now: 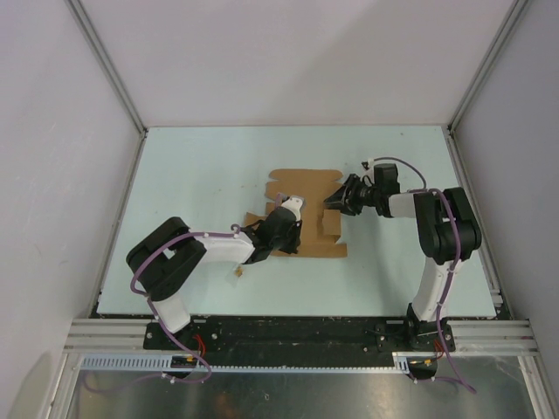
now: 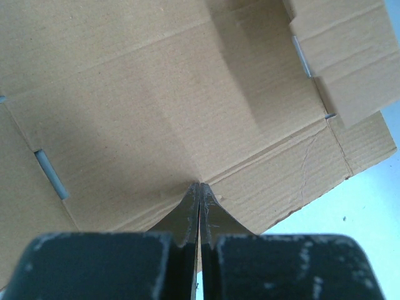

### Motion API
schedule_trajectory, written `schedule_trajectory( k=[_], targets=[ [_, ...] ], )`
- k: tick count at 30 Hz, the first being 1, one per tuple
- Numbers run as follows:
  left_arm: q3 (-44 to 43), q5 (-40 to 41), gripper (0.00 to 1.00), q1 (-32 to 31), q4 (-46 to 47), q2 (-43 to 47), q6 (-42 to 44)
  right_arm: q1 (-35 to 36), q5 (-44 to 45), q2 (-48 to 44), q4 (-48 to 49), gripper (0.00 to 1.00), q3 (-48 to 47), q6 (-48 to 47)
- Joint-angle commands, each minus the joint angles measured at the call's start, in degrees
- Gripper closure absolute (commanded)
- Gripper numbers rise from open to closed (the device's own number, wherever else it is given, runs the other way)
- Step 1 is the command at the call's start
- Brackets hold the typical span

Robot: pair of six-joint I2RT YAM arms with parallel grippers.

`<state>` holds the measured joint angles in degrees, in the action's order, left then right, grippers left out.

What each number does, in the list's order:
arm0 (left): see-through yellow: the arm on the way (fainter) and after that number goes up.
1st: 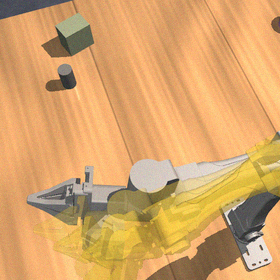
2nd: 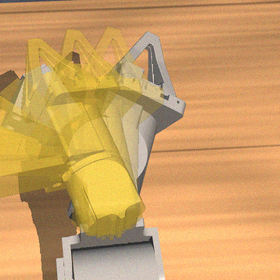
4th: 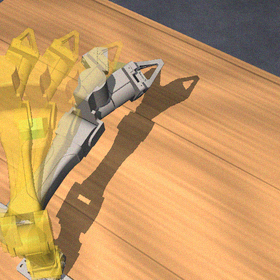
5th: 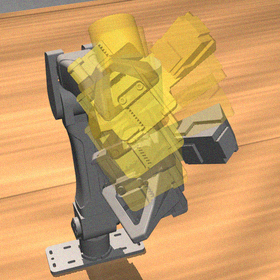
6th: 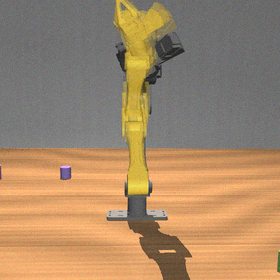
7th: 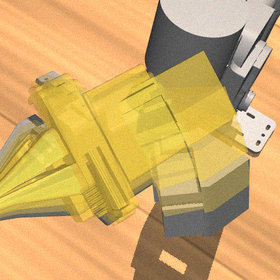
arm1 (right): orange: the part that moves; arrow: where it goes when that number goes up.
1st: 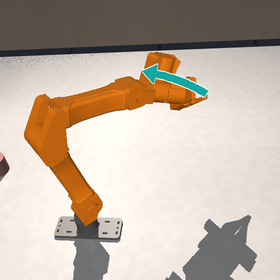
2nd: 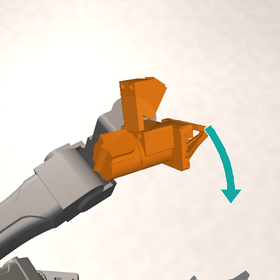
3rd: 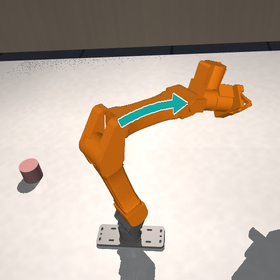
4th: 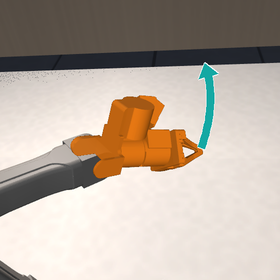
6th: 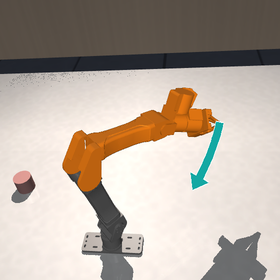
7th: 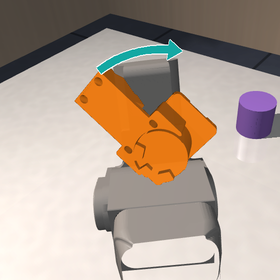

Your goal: Fold the paper box

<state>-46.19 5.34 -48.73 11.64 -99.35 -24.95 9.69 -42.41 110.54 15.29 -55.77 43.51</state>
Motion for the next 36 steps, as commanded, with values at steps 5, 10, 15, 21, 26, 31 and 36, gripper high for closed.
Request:
schedule_trajectory(
  k=[5,10,15,21,26,31,36],
  targets=[
    [1.19,-0.42,1.00,0.48,0.05,0.03,0.34,1.12,1.72,3.01,1.06,0.55,-1.97,-0.79],
    [1.28,-0.68,1.00,0.39,0.05,0.12,0.25,1.99,2.69,4.59,-0.25,0.56,-3.38,-1.67],
    [1.46,-0.51,1.00,0.39,0.05,0.12,0.16,2.52,5.49,4.60,-4.12,0.56,-5.14,-4.13],
    [1.46,-0.60,1.00,0.39,0.14,-0.40,0.16,2.70,9.36,2.93,-10.62,0.55,-7.24,-8.69],
    [1.37,-0.68,1.00,0.39,0.05,-0.41,0.08,3.31,11.74,2.57,-19.23,0.53,-11.03,-13.70],
    [1.46,-0.42,1.00,0.39,0.05,-0.41,-0.01,1.92,12.88,-2.24,-21.08,0.51,-11.29,-14.41],
    [1.55,0.02,1.00,0.48,0.05,-0.05,-0.01,-2.21,23.67,-11.56,-29.76,0.47,-11.29,-14.41]
  ],
)
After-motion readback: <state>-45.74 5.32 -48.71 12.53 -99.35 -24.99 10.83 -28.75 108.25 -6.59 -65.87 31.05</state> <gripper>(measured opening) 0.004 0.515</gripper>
